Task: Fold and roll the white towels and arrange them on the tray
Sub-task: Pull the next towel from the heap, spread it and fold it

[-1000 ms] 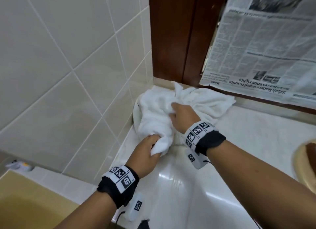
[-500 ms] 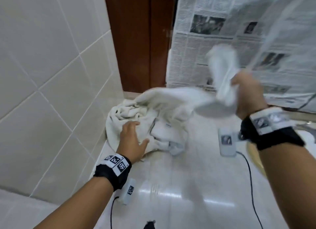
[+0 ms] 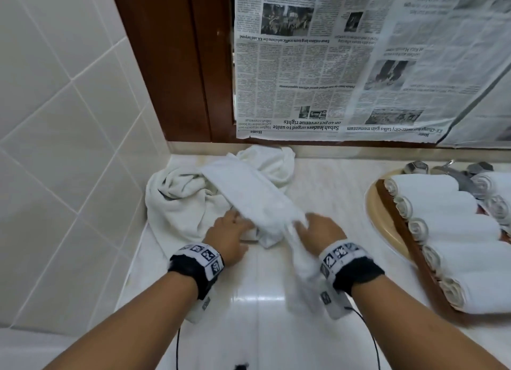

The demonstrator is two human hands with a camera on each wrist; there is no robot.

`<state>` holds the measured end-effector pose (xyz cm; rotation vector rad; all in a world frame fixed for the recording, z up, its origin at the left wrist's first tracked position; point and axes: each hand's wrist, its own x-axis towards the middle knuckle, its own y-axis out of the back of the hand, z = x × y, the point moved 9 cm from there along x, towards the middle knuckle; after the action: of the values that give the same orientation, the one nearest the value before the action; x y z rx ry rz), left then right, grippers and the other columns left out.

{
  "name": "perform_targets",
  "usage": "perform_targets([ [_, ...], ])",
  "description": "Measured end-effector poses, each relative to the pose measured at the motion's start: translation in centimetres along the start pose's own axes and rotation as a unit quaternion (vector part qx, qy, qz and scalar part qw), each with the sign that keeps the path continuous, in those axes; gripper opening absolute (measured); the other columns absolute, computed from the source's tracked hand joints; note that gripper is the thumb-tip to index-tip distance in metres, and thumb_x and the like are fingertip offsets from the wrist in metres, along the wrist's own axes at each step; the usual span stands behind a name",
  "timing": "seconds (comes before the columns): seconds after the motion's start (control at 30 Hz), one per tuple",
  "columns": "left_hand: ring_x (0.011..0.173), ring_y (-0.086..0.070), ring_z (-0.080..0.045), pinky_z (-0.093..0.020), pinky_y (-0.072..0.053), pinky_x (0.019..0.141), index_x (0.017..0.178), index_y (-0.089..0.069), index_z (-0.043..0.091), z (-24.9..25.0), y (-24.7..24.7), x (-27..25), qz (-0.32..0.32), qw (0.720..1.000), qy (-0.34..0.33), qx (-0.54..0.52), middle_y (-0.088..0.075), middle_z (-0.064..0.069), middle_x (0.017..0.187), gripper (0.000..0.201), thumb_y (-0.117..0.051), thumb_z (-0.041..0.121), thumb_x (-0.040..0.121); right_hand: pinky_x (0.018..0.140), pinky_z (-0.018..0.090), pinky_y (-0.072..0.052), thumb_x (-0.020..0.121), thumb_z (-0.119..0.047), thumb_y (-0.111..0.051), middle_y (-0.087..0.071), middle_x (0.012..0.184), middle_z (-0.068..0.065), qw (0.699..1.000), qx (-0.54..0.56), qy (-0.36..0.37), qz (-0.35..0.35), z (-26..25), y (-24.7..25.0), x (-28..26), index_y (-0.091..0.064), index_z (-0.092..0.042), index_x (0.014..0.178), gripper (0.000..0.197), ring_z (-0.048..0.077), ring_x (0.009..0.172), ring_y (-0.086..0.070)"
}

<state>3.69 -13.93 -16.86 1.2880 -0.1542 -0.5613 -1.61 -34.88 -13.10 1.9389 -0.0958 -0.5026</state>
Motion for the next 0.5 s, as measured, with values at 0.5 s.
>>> perform_targets([
  [0.5,0.149,-0.013,-0.033,-0.049,-0.02,0.119,0.156,-0.009,0.038,-9.4,1.0,6.9,-0.016,0.99,0.114,0.081,-0.003,-0.006,0.165,0.064,-0.031,0.054,0.098,0.068,0.028,-0.039,0.091,-0.056,-0.057,-0.064,0.086,0.0,0.859,0.191,0.07,0.47,3.4,28.8,-8.7,-0.066,-0.015,0.099,0.043,0.02,0.081,-0.059],
])
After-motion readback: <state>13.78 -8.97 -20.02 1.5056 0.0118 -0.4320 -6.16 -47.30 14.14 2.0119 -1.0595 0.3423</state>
